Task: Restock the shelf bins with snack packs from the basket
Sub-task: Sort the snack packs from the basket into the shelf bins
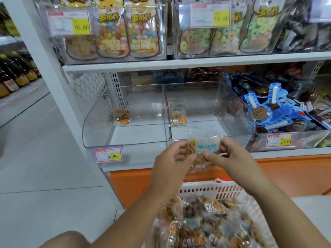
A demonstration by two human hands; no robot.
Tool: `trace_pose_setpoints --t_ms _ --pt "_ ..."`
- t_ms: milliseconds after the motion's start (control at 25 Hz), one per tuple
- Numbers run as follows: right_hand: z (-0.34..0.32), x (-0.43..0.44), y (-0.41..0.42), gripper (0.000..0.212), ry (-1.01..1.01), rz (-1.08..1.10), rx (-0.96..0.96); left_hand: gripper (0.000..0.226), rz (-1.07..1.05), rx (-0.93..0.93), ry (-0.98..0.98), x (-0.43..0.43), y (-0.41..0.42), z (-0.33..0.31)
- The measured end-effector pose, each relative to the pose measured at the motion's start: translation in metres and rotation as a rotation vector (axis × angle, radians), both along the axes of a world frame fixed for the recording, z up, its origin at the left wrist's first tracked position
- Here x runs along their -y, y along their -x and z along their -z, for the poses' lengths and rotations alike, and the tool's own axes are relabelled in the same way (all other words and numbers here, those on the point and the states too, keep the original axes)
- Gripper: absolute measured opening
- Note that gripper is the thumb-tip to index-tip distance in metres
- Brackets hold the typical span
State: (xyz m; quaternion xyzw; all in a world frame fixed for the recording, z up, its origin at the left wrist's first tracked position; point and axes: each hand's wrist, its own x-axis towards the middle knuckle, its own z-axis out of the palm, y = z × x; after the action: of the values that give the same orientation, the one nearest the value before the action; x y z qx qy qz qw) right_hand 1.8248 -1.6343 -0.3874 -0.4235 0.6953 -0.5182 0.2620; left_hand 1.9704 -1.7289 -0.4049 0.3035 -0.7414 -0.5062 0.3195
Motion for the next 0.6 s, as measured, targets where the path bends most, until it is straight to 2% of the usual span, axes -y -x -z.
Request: trace_pose_setpoints --t_ms 80,160,240,280,400,520,600 --pt "-0.032 0.028 0.018 0.015 0.117 0.046 -0.009 0.042 -0.074 0.035 0.256 0.025 0.005 -0.030" --pt "-0.045 0.067 0.038 0.016 0.176 0.130 0.001 0.059 -0.151 0.218 0.479 0.054 0.007 -0.038" --pt "-0.038 0.112 0.060 0.019 0.144 0.217 -0.021 0.070 -0.139 0.479 0.499 0.074 0.008 -0.032" --pt "-0.033 0.134 0.069 0.022 0.075 0.241 -0.048 0.072 -0.104 0.554 0.466 0.081 0.010 -0.026" --pt "-0.011 0.183 0.083 0.036 -0.367 0.219 -0.172 0.068 -0.035 0.582 0.450 0.086 0.017 -0.014" --pt "0.001 0.207 0.085 0.011 -0.575 0.085 -0.112 0.065 -0.054 0.591 0.501 0.090 0.021 -0.011" --pt "0.008 0.219 0.085 0.031 -0.719 0.024 -0.270 0.065 -0.050 0.606 0.512 0.090 0.022 -0.009"
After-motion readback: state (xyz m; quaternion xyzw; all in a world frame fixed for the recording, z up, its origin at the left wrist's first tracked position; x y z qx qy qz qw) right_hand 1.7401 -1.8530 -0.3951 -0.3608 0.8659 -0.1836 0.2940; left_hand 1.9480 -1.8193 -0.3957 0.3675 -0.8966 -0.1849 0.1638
